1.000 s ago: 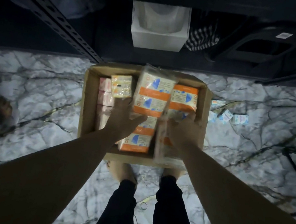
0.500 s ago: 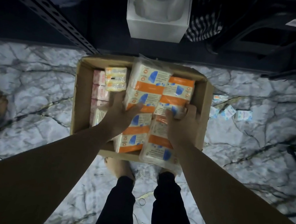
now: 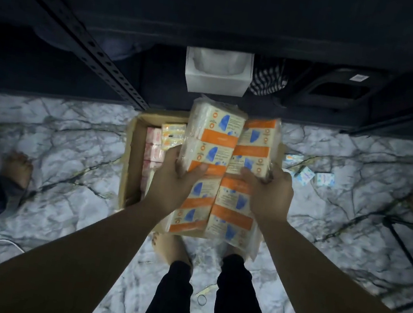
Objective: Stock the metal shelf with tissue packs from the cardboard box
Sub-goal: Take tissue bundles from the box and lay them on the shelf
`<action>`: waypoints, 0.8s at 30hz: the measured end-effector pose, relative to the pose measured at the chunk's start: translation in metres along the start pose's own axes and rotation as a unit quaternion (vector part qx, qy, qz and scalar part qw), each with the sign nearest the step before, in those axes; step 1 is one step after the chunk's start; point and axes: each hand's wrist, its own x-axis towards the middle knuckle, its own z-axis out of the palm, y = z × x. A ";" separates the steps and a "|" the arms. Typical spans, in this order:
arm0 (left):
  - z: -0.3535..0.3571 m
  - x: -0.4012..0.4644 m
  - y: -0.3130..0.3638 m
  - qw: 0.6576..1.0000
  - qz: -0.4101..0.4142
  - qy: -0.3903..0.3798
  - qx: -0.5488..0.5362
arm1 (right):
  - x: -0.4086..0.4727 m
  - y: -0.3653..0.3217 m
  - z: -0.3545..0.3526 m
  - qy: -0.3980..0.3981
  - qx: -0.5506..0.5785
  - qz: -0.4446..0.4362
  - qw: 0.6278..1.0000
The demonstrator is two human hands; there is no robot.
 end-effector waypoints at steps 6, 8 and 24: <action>-0.035 -0.079 0.089 0.997 0.060 0.011 -0.037 | -0.061 -0.084 -0.064 0.045 0.021 -0.093 0.994; -0.049 -0.110 0.121 0.996 0.074 0.012 -0.038 | -0.088 -0.118 -0.089 0.054 0.030 -0.113 0.992; -0.110 -0.277 0.291 0.958 0.255 0.025 -0.127 | -0.246 -0.266 -0.221 0.183 0.178 -0.273 0.927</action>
